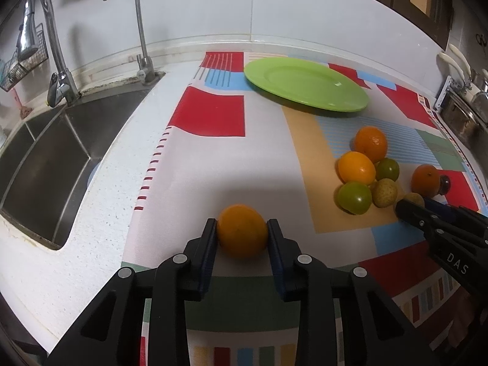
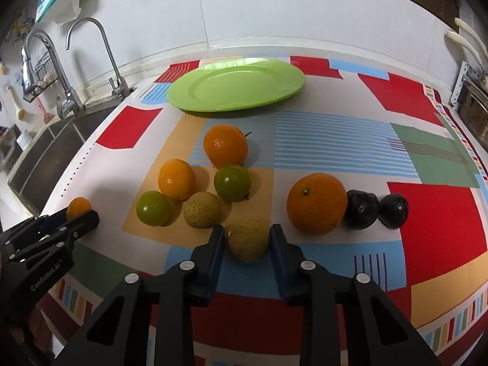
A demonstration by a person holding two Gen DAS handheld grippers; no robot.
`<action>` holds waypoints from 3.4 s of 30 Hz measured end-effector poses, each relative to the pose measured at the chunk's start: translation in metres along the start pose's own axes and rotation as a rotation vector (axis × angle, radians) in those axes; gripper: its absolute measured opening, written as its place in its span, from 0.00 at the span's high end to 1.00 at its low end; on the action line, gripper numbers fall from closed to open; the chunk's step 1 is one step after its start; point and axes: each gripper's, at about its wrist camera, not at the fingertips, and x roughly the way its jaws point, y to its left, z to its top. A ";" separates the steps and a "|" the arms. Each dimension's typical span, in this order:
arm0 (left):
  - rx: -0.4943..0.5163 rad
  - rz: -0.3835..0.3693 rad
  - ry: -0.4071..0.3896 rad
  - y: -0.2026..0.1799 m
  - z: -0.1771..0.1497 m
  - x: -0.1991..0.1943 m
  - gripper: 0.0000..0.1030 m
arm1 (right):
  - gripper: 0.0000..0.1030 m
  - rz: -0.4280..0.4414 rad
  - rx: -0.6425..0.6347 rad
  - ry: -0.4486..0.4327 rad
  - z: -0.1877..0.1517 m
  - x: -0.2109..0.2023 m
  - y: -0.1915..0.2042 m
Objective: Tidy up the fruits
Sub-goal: 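Grasp the lone mandarin with the left tool while the right tool grasps a brown kiwi, then carry the mandarin and kiwi in both tools over the green plate, then open both tools to drop the mandarin and kiwi onto the plate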
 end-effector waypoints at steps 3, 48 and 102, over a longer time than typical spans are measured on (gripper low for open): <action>0.011 0.002 -0.013 -0.008 0.001 -0.004 0.69 | 0.72 0.027 0.001 0.006 0.000 0.000 -0.003; 0.210 -0.153 -0.138 -0.061 0.125 -0.021 0.69 | 0.72 0.239 -0.100 -0.100 0.128 -0.027 -0.010; 0.208 -0.136 -0.099 -0.063 0.167 0.033 0.27 | 0.61 0.191 -0.100 0.030 0.173 0.047 -0.041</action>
